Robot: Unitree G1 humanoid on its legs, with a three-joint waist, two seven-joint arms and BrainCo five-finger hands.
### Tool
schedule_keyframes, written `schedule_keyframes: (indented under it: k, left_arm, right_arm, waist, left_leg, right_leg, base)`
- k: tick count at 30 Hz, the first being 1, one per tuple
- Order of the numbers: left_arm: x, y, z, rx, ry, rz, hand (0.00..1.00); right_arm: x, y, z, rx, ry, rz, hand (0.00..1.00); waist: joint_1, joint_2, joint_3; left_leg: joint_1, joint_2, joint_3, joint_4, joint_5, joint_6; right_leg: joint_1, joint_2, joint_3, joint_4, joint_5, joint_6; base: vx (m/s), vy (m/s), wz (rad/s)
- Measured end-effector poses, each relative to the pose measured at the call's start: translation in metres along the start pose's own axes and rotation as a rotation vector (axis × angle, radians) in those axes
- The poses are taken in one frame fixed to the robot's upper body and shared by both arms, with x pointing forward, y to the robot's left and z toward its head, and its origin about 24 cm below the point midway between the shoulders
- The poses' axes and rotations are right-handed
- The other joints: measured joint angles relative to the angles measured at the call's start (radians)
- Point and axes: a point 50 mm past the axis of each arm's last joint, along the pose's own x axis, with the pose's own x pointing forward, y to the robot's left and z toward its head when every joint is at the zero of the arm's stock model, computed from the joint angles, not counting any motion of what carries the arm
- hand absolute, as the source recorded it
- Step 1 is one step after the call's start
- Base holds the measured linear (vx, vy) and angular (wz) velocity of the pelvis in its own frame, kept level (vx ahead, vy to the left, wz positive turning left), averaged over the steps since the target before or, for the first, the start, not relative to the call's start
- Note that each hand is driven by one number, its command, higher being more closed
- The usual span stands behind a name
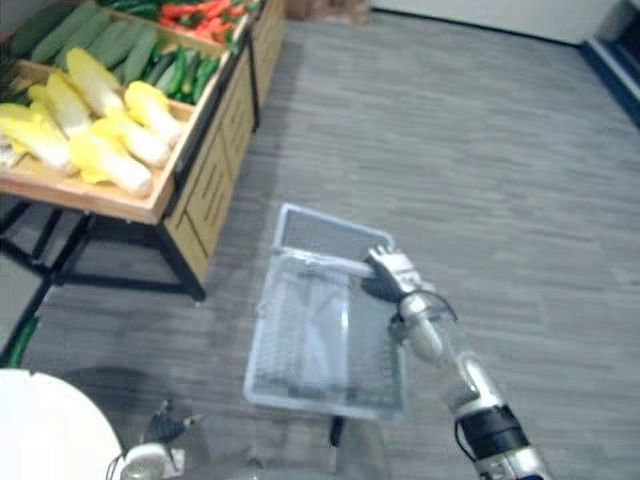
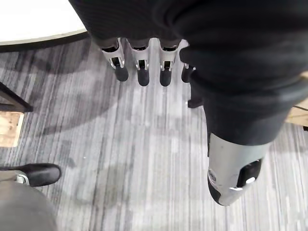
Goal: Pick vegetable in the basket
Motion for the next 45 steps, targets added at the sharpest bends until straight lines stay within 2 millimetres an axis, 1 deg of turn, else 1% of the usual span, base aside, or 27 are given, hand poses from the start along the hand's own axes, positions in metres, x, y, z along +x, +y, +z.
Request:
schedule_keyframes:
  k: [2,3,4,5,6,8,9,10,12,14,16,17,19,20,21,23,25,29,30,31,33,34,36,37,39,42,45]
  left_arm:
    - [-0.002,0.003,-0.006,0.006,0.017,0.004,0.0]
    - [-0.003,0.003,-0.01,0.007,0.031,0.004,0.0]
    - [-0.005,-0.001,-0.016,-0.001,0.055,-0.004,0.0]
    - [-0.009,-0.006,-0.022,-0.015,0.072,-0.013,0.0]
    - [-0.012,-0.011,-0.028,-0.028,0.091,-0.02,0.0]
    - [-0.015,-0.014,-0.035,-0.051,0.123,-0.02,0.0]
    - [-0.016,-0.014,-0.036,-0.059,0.131,-0.013,0.0]
    - [-0.016,-0.014,-0.036,-0.059,0.129,-0.012,0.0]
    - [-0.014,-0.013,-0.028,-0.07,0.091,-0.008,0.0]
    - [-0.013,-0.012,-0.024,-0.078,0.072,-0.004,0.0]
    - [-0.011,-0.012,-0.018,-0.081,0.051,-0.003,0.0]
    - [-0.011,-0.012,-0.017,-0.079,0.05,-0.004,0.0]
    - [-0.011,-0.015,-0.017,-0.067,0.055,-0.012,0.0]
    - [-0.014,-0.019,-0.022,-0.062,0.067,-0.024,0.0]
    - [-0.013,-0.018,-0.023,-0.05,0.077,-0.028,0.0]
    - [-0.008,-0.004,-0.015,-0.018,0.045,-0.001,0.0]
    - [-0.008,-0.006,-0.014,-0.026,0.044,-0.002,0.0]
    - [-0.011,-0.005,-0.022,-0.024,0.065,0.007,0.0]
    - [-0.012,-0.004,-0.024,-0.019,0.069,0.01,0.0]
    - [-0.011,-0.002,-0.023,-0.015,0.067,0.013,0.0]
    - [-0.009,0.009,-0.022,0.011,0.067,0.031,0.0]
    - [-0.009,0.01,-0.022,0.013,0.07,0.034,0.0]
    - [-0.009,0.012,-0.022,0.0,0.072,0.04,0.0]
    - [-0.009,0.011,-0.022,-0.004,0.073,0.04,0.0]
    - [-0.008,0.012,-0.019,-0.016,0.062,0.046,0.0]
    - [-0.008,0.016,-0.02,-0.02,0.066,0.057,0.0]
    - [-0.008,0.021,-0.022,-0.019,0.072,0.072,0.0]
  right_arm:
    - [-0.003,0.002,-0.002,0.002,0.014,0.009,1.0]
    - [-0.004,0.003,-0.004,0.0,0.024,0.015,1.0]
    - [-0.006,0.005,-0.006,0.001,0.041,0.024,1.0]
    - [-0.006,0.004,-0.007,-0.005,0.045,0.024,1.0]
    - [-0.004,0.003,-0.007,-0.007,0.042,0.02,1.0]
    - [-0.004,0.005,-0.008,-0.005,0.047,0.028,1.0]
    - [-0.005,0.008,-0.009,-0.002,0.056,0.04,1.0]
    - [-0.005,0.009,-0.01,-0.003,0.062,0.043,1.0]
    - [-0.008,0.008,-0.015,-0.016,0.075,0.051,1.0]
    - [-0.01,0.005,-0.017,-0.022,0.085,0.037,1.0]
    - [-0.011,0.005,-0.018,-0.023,0.09,0.027,1.0]
    - [-0.015,0.005,-0.021,-0.02,0.107,0.023,1.0]
    - [-0.025,0.004,-0.029,-0.021,0.149,0.015,1.0]
    - [-0.03,0.004,-0.033,-0.032,0.166,0.022,1.0]
    - [-0.031,0.008,-0.034,-0.015,0.19,0.023,1.0]
    - [-0.029,0.01,-0.03,-0.006,0.18,0.024,1.0]
    - [-0.024,0.007,-0.029,-0.008,0.166,0.011,1.0]
    - [-0.022,0.016,-0.021,0.032,0.145,0.015,1.0]
    - [-0.021,0.019,-0.018,0.05,0.143,0.012,1.0]
    - [-0.021,0.02,-0.017,0.056,0.142,0.012,1.0]
    - [-0.023,0.028,-0.016,0.083,0.156,0.022,1.0]
    - [-0.024,0.031,-0.017,0.089,0.167,0.03,1.0]
    - [-0.027,0.037,-0.021,0.072,0.193,0.06,1.0]
    - [-0.027,0.037,-0.021,0.066,0.192,0.063,1.0]
    - [-0.027,0.037,-0.021,0.063,0.191,0.065,1.0]
    - [-0.03,0.037,-0.028,0.05,0.239,0.073,1.0]
    - [-0.035,0.036,-0.038,0.029,0.298,0.093,1.0]
  waist:
    - [-0.001,0.003,0.0]
    - [-0.001,0.021,-0.001]
    - [0.003,0.045,-0.007]
    - [0.006,0.069,-0.014]
    - [0.007,0.079,-0.016]
    - [0.009,0.081,-0.013]
    - [0.022,0.066,-0.003]
    - [0.026,0.064,0.001]
    - [0.043,0.059,0.004]
    - [0.046,0.06,0.004]
    - [0.052,0.058,0.005]
    - [0.057,0.058,0.005]
    - [0.05,0.065,0.001]
    - [0.044,0.097,-0.017]
    - [0.041,0.094,-0.025]
    - [0.046,0.037,-0.03]
    - [0.063,0.013,-0.035]
    - [0.067,0.007,-0.037]
    - [0.065,0.009,-0.044]
    - [0.064,-0.001,-0.046]
    - [0.051,-0.052,-0.046]
    - [0.047,-0.048,-0.043]
    - [0.042,-0.049,-0.043]
    - [0.039,-0.047,-0.043]
    - [0.044,-0.047,-0.044]
    - [0.055,-0.046,-0.044]
    - [0.058,-0.045,-0.043]
  left_leg:
    - [0.041,0.023,-0.024,0.006,-0.04,-0.037]
    - [0.049,0.052,-0.038,0.029,-0.056,-0.056]
    - [0.015,0.091,-0.064,0.141,-0.056,-0.058]
    - [-0.029,0.12,-0.073,0.238,-0.048,-0.065]
    - [-0.086,0.14,-0.078,0.361,-0.01,-0.09]
    - [-0.2,0.154,-0.079,0.599,0.182,-0.126]
    - [-0.257,0.163,-0.073,0.746,0.271,-0.147]
    - [-0.287,0.164,-0.065,0.811,0.252,-0.136]
    - [-0.403,0.174,0.037,0.918,0.185,-0.075]
    - [-0.488,0.188,0.111,0.859,0.165,-0.05]
    - [-0.537,0.182,0.186,0.703,0.156,-0.046]
    - [-0.535,0.165,0.251,0.537,0.16,-0.042]
    - [-0.495,0.117,0.347,0.21,0.248,-0.038]
    - [-0.465,0.115,0.4,0.036,0.359,-0.04]
    - [-0.444,0.093,0.4,-0.004,0.419,0.078]
    - [-0.435,0.044,0.405,-0.001,0.384,0.065]
    - [-0.412,0.014,0.425,0.025,0.336,0.086]
    - [-0.32,-0.016,0.442,-0.008,0.269,0.088]
    - [-0.295,-0.024,0.439,-0.034,0.266,0.09]
    - [-0.284,-0.03,0.436,-0.044,0.265,0.091]
    - [-0.223,-0.065,0.353,-0.085,0.269,0.099]
    - [-0.212,-0.066,0.329,-0.086,0.268,0.108]
    - [-0.164,-0.063,0.228,-0.075,0.251,0.128]
    - [-0.155,-0.063,0.202,-0.076,0.245,0.131]
    - [-0.148,-0.067,0.096,-0.071,0.231,0.119]
    - [-0.152,-0.067,-0.032,-0.046,0.208,0.079]
    - [-0.151,-0.055,-0.136,-0.01,0.17,0.04]
  right_leg:
    - [0.015,-0.009,-0.011,0.015,0.038,-0.012]
    - [0.014,0.003,-0.025,0.067,0.096,-0.022]
    - [0.016,0.018,-0.067,0.144,0.109,-0.029]
    - [0.019,0.041,-0.095,0.175,0.079,-0.066]
    - [0.029,0.059,-0.113,0.2,0.046,-0.084]
    - [0.088,0.077,-0.135,0.211,-0.002,-0.113]
    - [0.157,0.079,-0.139,0.185,-0.03,-0.13]
    - [0.192,0.081,-0.142,0.168,-0.038,-0.139]
    - [0.331,0.08,-0.159,0.081,-0.064,-0.146]
    - [0.399,0.082,-0.181,0.024,-0.071,-0.136]
    - [0.438,0.079,-0.199,-0.005,-0.071,-0.118]
    - [0.461,0.074,-0.212,-0.026,-0.075,-0.111]
    - [0.505,0.068,-0.247,-0.058,-0.089,-0.077]
    - [0.531,0.094,-0.26,-0.068,-0.108,-0.045]
    - [0.56,0.096,-0.266,-0.067,-0.132,-0.015]
    - [0.571,0.053,-0.266,-0.068,-0.134,-0.014]
    - [0.584,0.007,-0.236,-0.046,-0.133,-0.012]
    - [0.526,-0.07,-0.195,0.226,-0.129,0.008]
    - [0.443,-0.106,-0.163,0.42,-0.093,0.067]
    - [0.401,-0.124,-0.139,0.503,-0.062,0.105]
    - [0.272,-0.146,-0.032,0.767,0.141,0.128]
    - [0.251,-0.135,-0.013,0.825,0.12,0.121]
    - [0.203,-0.099,-0.028,0.909,-0.04,0.043]
    - [0.197,-0.098,-0.054,0.884,-0.068,0.017]
    - [0.162,-0.078,-0.086,0.638,-0.116,-0.04]
    - [0.14,-0.059,0.024,0.282,-0.096,-0.014]
    - [0.117,-0.07,0.093,0.179,-0.083,-0.001]
  base:
    - [0.41,-0.288,0.62]
    - [0.62,-0.44,0.74]
    - [0.65,-0.466,0.59]
    - [0.64,-0.467,0.45]
    - [0.55,-0.379,0.2]
    - [0.53,-0.322,0.18]
    - [0.4,-0.223,0.13]
    - [0.55,-0.287,0.11]
    - [0.45,-0.21,0.16]
    - [0.34,-0.081,0.25]
    - [0.32,0.015,0.19]
    - [0.34,0.098,0.28]
    - [0.39,0.138,0.44]
    - [0.44,0.189,0.45]
    - [0.44,0.19,0.44]
    - [0.42,0.178,0.29]
    - [0.3,0.132,-0.05]
    - [0.2,0.141,-0.11]
    - [0.16,0.155,0.11]
    - [0.25,0.161,0.27]
    - [0.32,0.088,0.74]
    - [0.35,0.048,1.09]
    - [0.31,0.002,1.2]
    - [0.28,-0.034,1.28]
    - [0.25,-0.083,1.29]
    - [0.29,-0.206,1.28]
    - [0.26,-0.296,1.16]
